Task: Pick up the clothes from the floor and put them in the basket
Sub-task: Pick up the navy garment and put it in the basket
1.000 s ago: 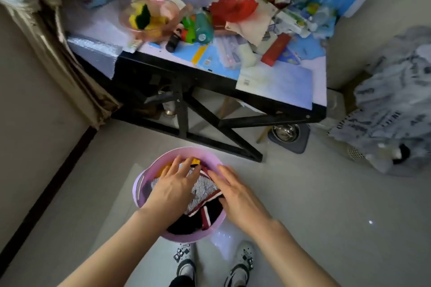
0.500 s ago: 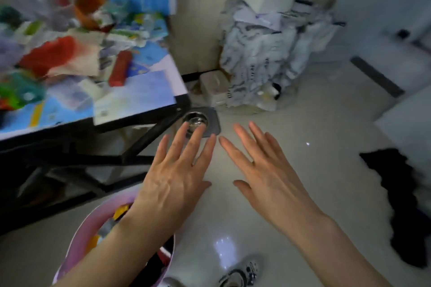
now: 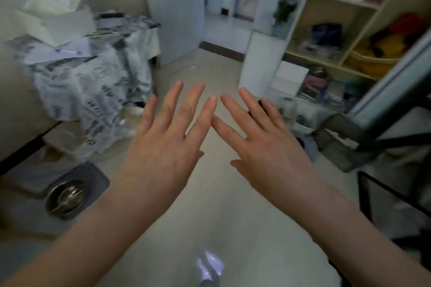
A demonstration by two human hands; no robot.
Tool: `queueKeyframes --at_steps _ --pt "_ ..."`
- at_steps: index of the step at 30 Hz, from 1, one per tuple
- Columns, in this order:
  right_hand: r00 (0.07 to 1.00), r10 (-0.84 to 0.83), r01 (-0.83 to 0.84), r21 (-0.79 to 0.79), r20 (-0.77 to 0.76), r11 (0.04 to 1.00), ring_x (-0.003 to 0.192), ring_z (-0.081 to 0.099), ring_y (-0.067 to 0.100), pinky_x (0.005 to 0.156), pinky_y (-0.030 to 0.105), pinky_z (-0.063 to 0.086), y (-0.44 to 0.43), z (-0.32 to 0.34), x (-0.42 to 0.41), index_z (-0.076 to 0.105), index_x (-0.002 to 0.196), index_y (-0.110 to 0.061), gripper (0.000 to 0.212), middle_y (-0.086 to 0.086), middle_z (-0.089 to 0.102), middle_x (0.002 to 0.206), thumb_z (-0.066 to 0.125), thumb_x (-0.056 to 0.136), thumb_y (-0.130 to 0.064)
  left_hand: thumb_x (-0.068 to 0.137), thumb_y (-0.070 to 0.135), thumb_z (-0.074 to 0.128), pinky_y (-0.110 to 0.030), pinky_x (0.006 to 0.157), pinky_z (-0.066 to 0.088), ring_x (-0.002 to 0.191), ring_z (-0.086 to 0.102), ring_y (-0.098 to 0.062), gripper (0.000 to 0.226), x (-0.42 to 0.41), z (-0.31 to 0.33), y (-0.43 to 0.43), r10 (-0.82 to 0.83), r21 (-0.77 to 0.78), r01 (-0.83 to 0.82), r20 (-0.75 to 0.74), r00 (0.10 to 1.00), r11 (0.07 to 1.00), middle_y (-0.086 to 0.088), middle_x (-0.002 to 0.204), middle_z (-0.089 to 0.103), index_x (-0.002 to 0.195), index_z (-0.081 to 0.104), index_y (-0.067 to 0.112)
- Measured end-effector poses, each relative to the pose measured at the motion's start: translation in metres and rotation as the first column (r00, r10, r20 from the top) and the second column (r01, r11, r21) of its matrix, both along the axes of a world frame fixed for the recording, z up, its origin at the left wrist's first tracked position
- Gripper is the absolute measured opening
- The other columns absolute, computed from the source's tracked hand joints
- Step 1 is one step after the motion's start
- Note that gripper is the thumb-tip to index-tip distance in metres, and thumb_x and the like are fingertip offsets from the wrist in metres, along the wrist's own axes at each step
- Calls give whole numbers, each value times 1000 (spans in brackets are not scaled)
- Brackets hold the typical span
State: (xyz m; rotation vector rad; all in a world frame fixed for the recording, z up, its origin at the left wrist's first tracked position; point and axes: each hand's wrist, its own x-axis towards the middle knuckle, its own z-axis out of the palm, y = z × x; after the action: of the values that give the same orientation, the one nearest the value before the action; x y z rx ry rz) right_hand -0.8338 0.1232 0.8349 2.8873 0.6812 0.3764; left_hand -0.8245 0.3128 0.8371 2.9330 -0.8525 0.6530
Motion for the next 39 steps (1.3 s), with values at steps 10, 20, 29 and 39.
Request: queueKeyframes --at_steps 10,20,29,39 --pt "946 -323 323 -64 8 944 147 -8 33 117 55 11 -122 1 114 14 152 -21 97 11 1 161 76 77 -26 76 27 73 -65 106 27 141 19 -44 88 175 -13 -144 -360 19 359 0 933 933 -20 154 22 147 26 6" --pt "787 -616 617 12 -37 787 147 6 34 115 57 16 -245 -19 235 22 151 -23 104 11 15 159 83 68 -28 76 32 70 -63 108 26 142 17 -40 88 362 -23 -287 -592 65 596 -70 803 800 -18 155 22 147 24 8" --pt "713 -698 701 76 -67 709 146 13 36 113 59 22 -396 -58 326 27 150 -22 102 15 23 157 85 66 -28 78 26 71 -62 108 26 141 21 -42 83 471 -67 -453 -682 135 690 -109 723 711 -20 154 24 147 27 8" --pt "649 -740 759 91 -179 644 145 18 37 112 59 22 -569 -94 428 32 148 -20 96 14 23 157 83 67 -24 91 31 45 -62 108 27 140 23 -41 61 580 -111 -639 -724 93 749 -202 660 656 -18 154 26 147 29 11"
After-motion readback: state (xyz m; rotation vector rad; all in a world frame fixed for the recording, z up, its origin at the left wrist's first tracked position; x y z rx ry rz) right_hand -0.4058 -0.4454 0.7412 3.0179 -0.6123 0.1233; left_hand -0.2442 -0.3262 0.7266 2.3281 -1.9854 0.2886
